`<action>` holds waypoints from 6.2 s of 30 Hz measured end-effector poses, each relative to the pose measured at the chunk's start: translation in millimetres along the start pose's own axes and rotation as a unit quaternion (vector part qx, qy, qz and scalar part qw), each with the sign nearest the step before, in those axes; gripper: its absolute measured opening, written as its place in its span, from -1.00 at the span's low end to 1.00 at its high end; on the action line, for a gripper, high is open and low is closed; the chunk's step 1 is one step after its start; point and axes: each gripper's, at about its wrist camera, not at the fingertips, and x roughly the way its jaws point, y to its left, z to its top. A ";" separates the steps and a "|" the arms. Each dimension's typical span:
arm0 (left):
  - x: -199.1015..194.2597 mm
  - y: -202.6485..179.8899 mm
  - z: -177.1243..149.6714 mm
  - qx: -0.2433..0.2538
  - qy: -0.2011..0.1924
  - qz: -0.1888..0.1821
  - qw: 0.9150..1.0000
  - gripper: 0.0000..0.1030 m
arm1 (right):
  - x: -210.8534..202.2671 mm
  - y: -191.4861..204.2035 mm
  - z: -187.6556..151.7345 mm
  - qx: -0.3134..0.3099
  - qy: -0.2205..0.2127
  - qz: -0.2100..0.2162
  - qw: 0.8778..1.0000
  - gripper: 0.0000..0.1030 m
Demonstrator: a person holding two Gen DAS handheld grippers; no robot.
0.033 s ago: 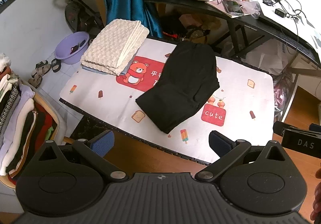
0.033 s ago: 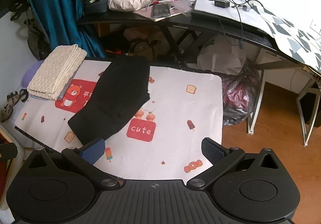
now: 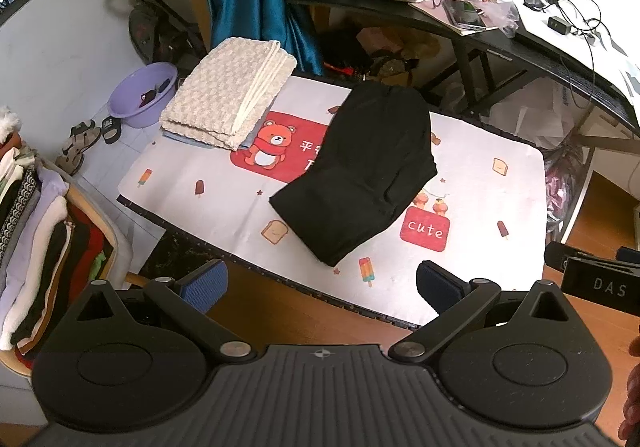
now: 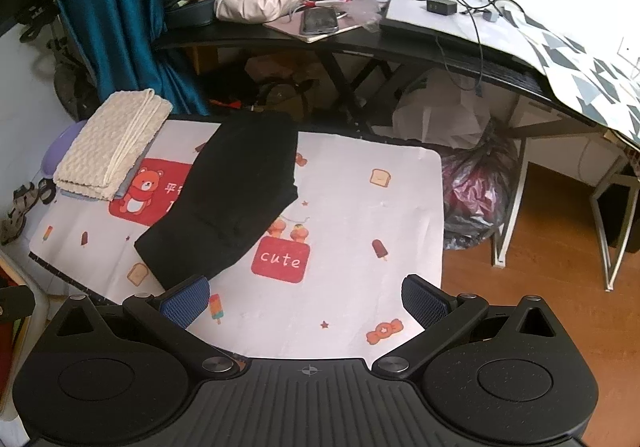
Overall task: Fold clothes
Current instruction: 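Move both grippers toward the folded black garment on the mat, then close both grippers on the black garment's edge, then lift the black garment off the mat with both grippers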
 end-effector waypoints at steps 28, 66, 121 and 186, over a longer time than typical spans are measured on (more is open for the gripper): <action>11.4 -51.6 16.9 0.020 -0.021 0.039 0.999 0.99 | 25.9 -38.9 28.8 0.000 -0.026 0.026 0.999 0.99; 102.5 64.6 118.5 0.037 -0.061 -0.037 0.997 0.99 | 79.1 40.4 95.6 0.063 -0.025 -0.041 0.997 0.99; 387.3 57.5 78.8 -0.018 0.057 -0.027 0.998 0.76 | 503.7 155.1 154.5 -0.220 0.077 0.060 0.971 -0.66; 403.3 31.8 89.8 0.017 0.140 -0.086 0.986 0.47 | 329.6 -56.0 58.2 0.122 0.020 0.041 0.991 -0.99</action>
